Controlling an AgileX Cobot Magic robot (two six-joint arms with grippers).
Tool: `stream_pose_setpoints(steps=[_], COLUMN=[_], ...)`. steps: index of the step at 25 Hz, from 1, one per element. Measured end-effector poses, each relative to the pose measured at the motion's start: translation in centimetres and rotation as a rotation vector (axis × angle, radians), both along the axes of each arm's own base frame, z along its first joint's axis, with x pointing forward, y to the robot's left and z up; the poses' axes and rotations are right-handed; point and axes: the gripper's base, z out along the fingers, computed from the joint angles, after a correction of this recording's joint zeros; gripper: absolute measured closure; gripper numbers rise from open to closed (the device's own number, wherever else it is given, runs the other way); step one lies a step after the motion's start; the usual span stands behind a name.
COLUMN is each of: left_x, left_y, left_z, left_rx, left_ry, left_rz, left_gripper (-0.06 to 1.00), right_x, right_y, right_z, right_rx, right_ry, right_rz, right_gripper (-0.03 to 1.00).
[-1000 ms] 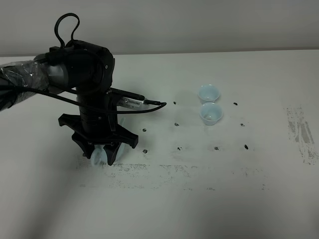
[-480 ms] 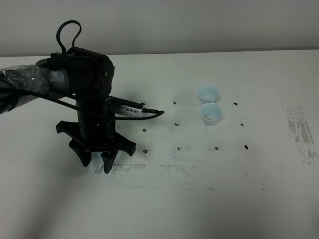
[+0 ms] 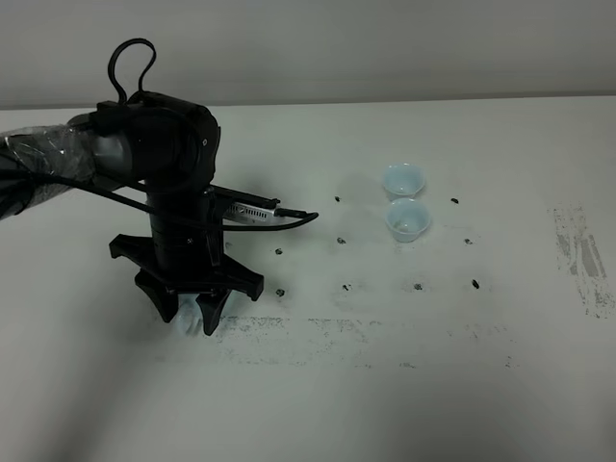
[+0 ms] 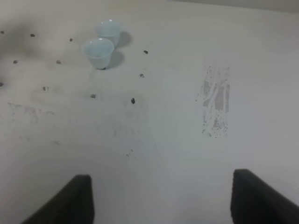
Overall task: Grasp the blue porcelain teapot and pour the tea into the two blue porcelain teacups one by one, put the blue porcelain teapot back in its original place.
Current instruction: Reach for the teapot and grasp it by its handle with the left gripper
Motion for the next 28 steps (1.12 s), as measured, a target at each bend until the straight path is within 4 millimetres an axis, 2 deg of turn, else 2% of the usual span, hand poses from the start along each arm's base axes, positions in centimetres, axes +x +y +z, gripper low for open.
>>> stream_pose_setpoints(steps=[11, 16, 22, 28], left_x=[-0.1, -0.3, -2.0, -1.7], left_y=[-0.1, -0.1, 0.6, 0.5], left_z=[0.3, 1.3, -0.2, 0.2], left_rx=[-0.014, -0.040, -0.009, -0.017], left_ry=[-0.002, -0.015, 0.061, 0.044], left_rz=[0.004, 0.010, 0.005, 0.003], left_gripper=[0.48, 0.48, 0.48, 0.48], right_x=[0.0, 0.0, 0.0, 0.0], right_y=[0.0, 0.0, 0.0, 0.0], right_z=[0.0, 0.0, 0.0, 0.0], right_rx=[0.000, 0.000, 0.000, 0.000], right_ry=[0.000, 0.000, 0.000, 0.000], right_rz=[0.000, 0.000, 0.000, 0.000], right_gripper=[0.38, 0.38, 0.38, 0.38])
